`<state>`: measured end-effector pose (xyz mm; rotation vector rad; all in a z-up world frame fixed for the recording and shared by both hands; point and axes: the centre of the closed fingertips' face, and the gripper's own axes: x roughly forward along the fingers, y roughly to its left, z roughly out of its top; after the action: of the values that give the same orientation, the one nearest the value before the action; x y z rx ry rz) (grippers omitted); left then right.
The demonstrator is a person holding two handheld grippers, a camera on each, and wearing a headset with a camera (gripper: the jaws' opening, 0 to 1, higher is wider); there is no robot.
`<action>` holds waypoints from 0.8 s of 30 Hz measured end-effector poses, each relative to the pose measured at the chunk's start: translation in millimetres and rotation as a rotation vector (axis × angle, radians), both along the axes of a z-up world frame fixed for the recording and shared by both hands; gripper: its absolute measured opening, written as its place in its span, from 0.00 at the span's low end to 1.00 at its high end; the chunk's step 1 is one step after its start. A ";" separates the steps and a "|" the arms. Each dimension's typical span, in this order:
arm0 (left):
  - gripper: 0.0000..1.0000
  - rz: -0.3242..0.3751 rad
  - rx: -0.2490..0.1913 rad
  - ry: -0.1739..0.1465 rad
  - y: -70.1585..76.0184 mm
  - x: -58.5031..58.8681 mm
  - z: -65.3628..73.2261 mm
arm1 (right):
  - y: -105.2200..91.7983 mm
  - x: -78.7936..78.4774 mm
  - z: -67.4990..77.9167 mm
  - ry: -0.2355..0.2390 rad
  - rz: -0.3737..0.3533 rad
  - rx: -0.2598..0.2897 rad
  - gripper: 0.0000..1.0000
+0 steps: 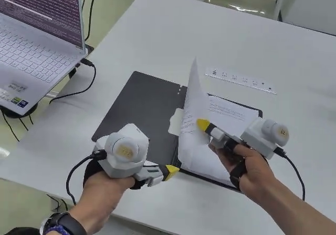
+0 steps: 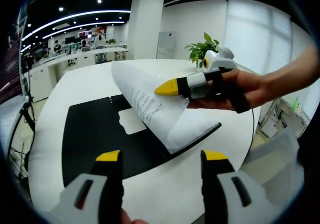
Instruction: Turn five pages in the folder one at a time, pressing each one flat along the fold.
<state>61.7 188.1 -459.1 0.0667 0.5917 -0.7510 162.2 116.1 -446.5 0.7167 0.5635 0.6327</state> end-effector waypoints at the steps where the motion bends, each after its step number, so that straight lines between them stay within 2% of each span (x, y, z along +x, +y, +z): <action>1: 0.62 0.001 -0.001 0.001 0.8 -0.9 0.1 | 2.1 0.2 -1.6 0.002 0.002 0.001 0.00; 5: 0.62 0.005 -0.004 -0.002 5.2 -2.6 0.8 | 13.5 0.5 -6.2 0.017 0.015 -0.001 0.00; 13: 0.63 0.035 -0.020 -0.010 13.1 1.5 6.1 | 33.0 5.8 -14.8 0.058 0.002 0.003 0.00; 15: 0.63 0.039 -0.021 -0.008 13.9 1.7 6.2 | 37.4 7.8 -21.2 0.075 -0.003 -0.007 0.00; 19: 0.63 0.046 -0.028 -0.008 14.8 2.5 6.9 | 47.2 12.7 -29.6 0.099 -0.018 0.015 0.00; 24: 0.63 0.063 -0.033 -0.009 19.9 3.4 8.7 | 62.8 12.0 -39.3 0.121 -0.002 0.013 0.00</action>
<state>65.1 208.0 -450.5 0.0209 0.5700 -0.6991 174.2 179.0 -485.8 0.7717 0.6710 0.5945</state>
